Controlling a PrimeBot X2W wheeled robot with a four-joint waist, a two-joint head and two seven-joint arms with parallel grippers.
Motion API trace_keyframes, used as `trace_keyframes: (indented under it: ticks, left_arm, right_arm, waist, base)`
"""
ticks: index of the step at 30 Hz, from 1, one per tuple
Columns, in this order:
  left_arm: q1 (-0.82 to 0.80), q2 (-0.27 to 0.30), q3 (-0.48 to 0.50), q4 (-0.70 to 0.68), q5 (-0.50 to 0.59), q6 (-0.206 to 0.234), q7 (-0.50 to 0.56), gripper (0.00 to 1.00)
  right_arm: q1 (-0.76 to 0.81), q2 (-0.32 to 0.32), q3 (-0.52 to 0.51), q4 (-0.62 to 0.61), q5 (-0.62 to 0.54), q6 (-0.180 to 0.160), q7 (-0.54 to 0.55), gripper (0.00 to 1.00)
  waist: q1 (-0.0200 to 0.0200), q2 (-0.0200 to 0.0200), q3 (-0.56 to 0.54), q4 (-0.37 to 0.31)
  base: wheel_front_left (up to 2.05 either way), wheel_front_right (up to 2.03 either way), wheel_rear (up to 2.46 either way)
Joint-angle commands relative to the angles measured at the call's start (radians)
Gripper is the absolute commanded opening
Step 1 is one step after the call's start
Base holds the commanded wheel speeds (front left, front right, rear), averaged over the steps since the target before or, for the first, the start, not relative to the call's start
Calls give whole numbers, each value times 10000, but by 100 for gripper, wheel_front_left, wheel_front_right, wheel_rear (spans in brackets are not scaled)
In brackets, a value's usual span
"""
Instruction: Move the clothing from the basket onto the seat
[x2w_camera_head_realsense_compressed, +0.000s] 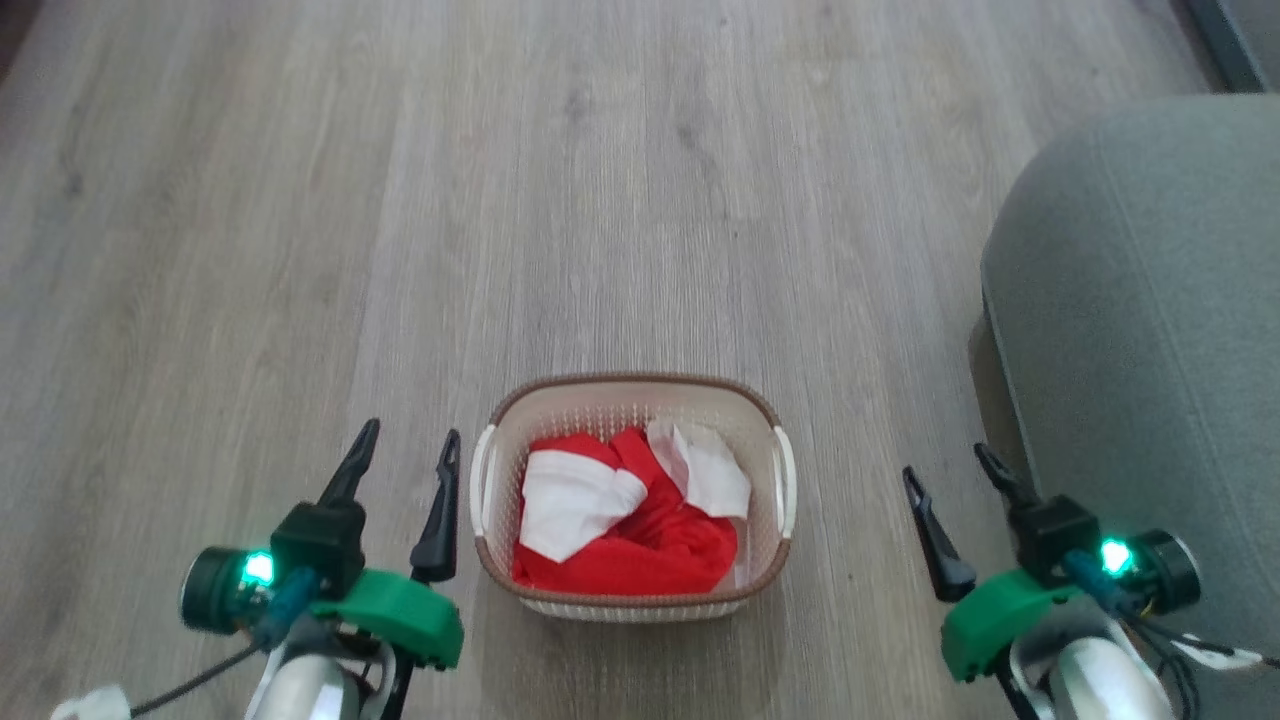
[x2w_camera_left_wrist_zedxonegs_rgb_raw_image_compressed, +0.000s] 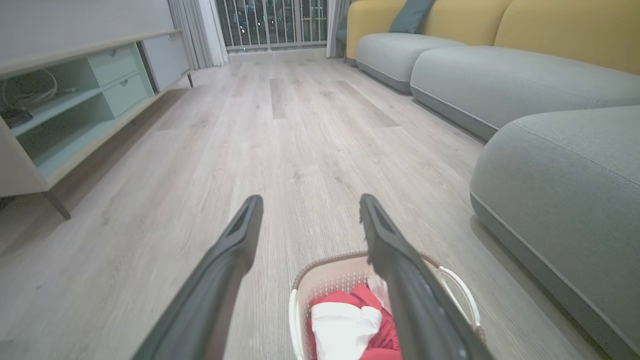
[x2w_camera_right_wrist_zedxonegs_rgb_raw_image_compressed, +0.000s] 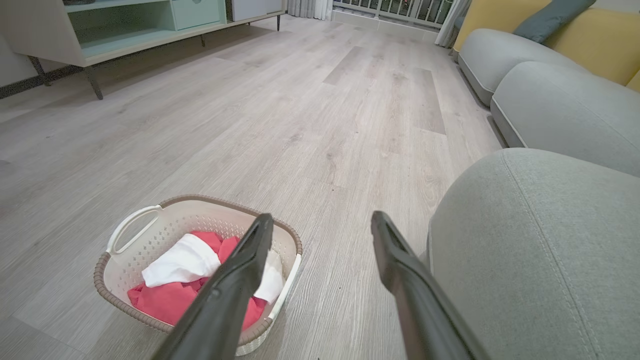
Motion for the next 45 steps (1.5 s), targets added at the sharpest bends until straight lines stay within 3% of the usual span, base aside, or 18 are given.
trace_keyframes:
  ticks: [1,9,13,24,34,45]
  left_arm:
    - [-723,101,226,-177,-131,-60,-126,100]
    - [-2057,100,-217,240,-160,-198,-126,100]
    - [-3236,100,-570,715,83,-196,-126,100]
    - [-7319,144,-1766,5226,1370,-253,196,100]
    - [-9875,120,-2162,8392,1672,88,1752,100]
    - [-11226,120,-2674,10131,1930,407,2247,100]
  right_arm:
    - [-618,-7,90,-432,56,-4,-134,100]
    - [-1587,60,-350,-1074,35,-4,-134,100]
    - [-2418,132,-439,-1603,50,-4,-134,100]
    - [-4237,378,-655,-2538,176,-4,-134,100]
    - [-4729,444,-250,-2745,831,-4,-134,100]
    - [-4860,446,146,-2926,1582,-4,-134,100]
  waist:
    - [0,0,354,-56]
    - [0,0,2343,-244]
    - [0,0,3864,-428]
    - [0,0,7139,-1155]
    - [0,0,8362,-1855]
    - [0,0,9108,-2259]
  base:
    - [0,0,0]
    - [0,0,0]
    - [0,0,0]
    - [0,0,0]
    - [0,0,0]
    - [0,0,0]
